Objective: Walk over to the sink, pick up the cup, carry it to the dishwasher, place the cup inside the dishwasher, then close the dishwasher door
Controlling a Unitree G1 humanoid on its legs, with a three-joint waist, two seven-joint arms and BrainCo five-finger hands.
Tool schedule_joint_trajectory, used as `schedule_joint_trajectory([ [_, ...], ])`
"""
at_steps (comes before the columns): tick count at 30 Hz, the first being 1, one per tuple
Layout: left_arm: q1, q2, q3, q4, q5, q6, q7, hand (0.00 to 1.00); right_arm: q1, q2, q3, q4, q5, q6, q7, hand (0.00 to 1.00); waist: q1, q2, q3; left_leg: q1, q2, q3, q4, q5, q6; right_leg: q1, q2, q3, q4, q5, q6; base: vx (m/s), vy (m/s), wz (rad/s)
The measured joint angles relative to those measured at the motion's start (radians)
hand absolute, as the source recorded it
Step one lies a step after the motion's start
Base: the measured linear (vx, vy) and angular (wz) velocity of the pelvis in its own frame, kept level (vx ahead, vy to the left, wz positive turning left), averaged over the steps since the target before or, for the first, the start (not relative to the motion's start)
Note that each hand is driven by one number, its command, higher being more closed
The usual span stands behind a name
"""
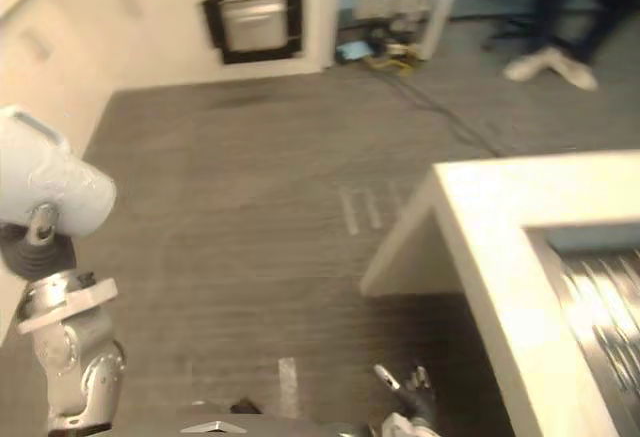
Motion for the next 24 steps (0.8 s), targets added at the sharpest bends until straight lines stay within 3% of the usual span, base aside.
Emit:
schedule_joint_trajectory([
  [3,0.009,0.005,-0.099,0.013,0.002,0.009,-0.012,1.00,-0.002,-0.025,0.034,-0.031,0.000,0.032,-0.018,0.00,0.015,0.002,-0.002,0.034,-0.048,-0.071,-0.070,0.026,0.012,0.060,-0.046,-0.034,0.081,0.044,-0.069,-0.05,0.088,0.81],
  [4,0.004,0.009,-0.136,0.018,0.004,0.010,-0.012,1.00,-0.004,-0.033,0.034,-0.032,0.000,0.043,-0.017,0.00,0.019,0.001,-0.007,0.037,-0.063,-0.107,-0.081,0.030,0.020,0.058,-0.061,0.009,0.120,0.074,-0.117,0.00,0.107,0.76],
  [5,-0.009,0.012,-0.169,0.030,0.010,0.015,-0.011,1.00,0.001,-0.037,0.029,-0.032,0.003,0.045,-0.016,0.00,0.010,0.014,-0.013,0.057,-0.079,-0.161,-0.099,0.034,0.044,0.039,-0.084,0.119,0.190,0.102,-0.189,0.04,0.127,1.37],
  [6,-0.046,0.017,-0.219,0.076,0.023,0.016,-0.012,1.00,0.014,-0.024,0.006,-0.010,0.003,0.037,-0.012,0.00,-0.015,0.026,-0.024,0.047,-0.078,-0.243,-0.108,0.041,0.061,-0.050,-0.048,0.362,0.214,-0.007,-0.099,0.07,0.057,1.53],
  [7,-0.074,0.023,-0.240,0.108,0.024,0.015,-0.013,1.00,0.016,-0.011,-0.004,0.004,0.003,0.035,-0.011,0.00,-0.027,0.035,-0.023,0.045,-0.072,-0.290,-0.108,0.047,0.068,-0.083,0.010,0.493,0.180,-0.056,-0.055,0.09,0.009,2.07],
  [8,-0.122,0.029,-0.266,0.184,0.023,0.017,-0.017,1.00,0.043,0.016,-0.011,0.007,0.007,0.034,-0.010,0.00,-0.045,0.029,-0.019,0.039,-0.067,-0.365,-0.107,0.061,0.079,-0.147,0.122,0.747,0.111,-0.110,-0.023,0.10,-0.050,1.99],
  [9,-0.139,0.036,-0.282,0.238,0.024,0.018,-0.021,1.00,0.066,0.035,-0.007,0.005,0.025,0.026,-0.002,0.00,-0.055,0.010,-0.019,0.040,-0.080,-0.422,-0.109,0.066,0.074,-0.193,0.194,0.941,0.055,-0.121,-0.009,0.10,-0.043,1.82],
  [11,-0.134,0.048,-0.280,0.278,0.022,0.018,-0.017,1.00,0.078,0.050,-0.006,0.005,0.037,0.008,0.013,0.00,-0.059,-0.031,-0.018,0.046,-0.111,-0.461,-0.121,0.071,0.066,-0.243,0.217,1.104,-0.026,-0.103,0.015,0.06,0.005,1.11],
  [13,-0.132,0.075,-0.277,0.291,0.023,0.020,-0.012,1.00,0.076,0.055,-0.006,0.005,0.040,-0.003,0.030,0.00,-0.063,-0.051,-0.021,0.064,-0.123,-0.481,-0.137,0.080,0.054,-0.254,0.215,1.143,-0.094,-0.032,0.016,0.03,-0.004,0.74],
  [16,-0.117,0.108,-0.274,0.282,0.024,0.020,-0.011,1.00,0.043,0.059,0.017,0.002,0.040,-0.007,0.035,0.00,-0.056,-0.082,-0.040,0.097,-0.131,-0.489,-0.180,0.100,0.018,-0.253,0.209,1.141,-0.173,0.131,0.018,0.02,-0.078,0.33],
  [19,-0.101,0.112,-0.270,0.255,0.032,0.027,-0.010,1.00,-0.002,0.051,0.062,-0.028,0.041,-0.006,0.033,0.00,-0.055,-0.099,-0.052,0.102,-0.137,-0.488,-0.206,0.117,-0.013,-0.219,0.215,1.141,-0.275,0.132,0.017,0.02,-0.133,-0.07],
  [22,-0.097,0.096,-0.281,0.255,0.039,0.051,-0.024,1.00,-0.017,0.033,0.078,-0.039,0.041,0.003,0.021,0.00,-0.067,-0.071,-0.050,0.125,-0.125,-0.488,-0.260,0.142,-0.044,-0.202,0.236,1.139,-0.313,0.138,0.021,-0.02,-0.120,-0.04],
  [23,-0.089,0.158,-0.278,0.283,0.041,0.049,-0.054,1.00,-0.017,0.048,0.183,-0.034,0.041,0.024,-0.012,0.00,-0.112,-0.093,-0.066,0.153,-0.129,-0.468,-0.261,0.139,-0.038,-0.118,0.251,1.146,-0.455,0.212,0.023,-0.02,-0.066,-0.01],
  [24,-0.089,0.158,-0.278,0.283,0.042,0.049,-0.054,1.00,-0.017,0.048,0.183,-0.034,0.041,0.024,-0.012,0.00,-0.112,-0.093,-0.066,0.153,-0.129,-0.469,-0.261,0.139,-0.038,-0.118,0.251,1.146,-0.455,0.212,0.023,0.00,0.000,0.00],
])
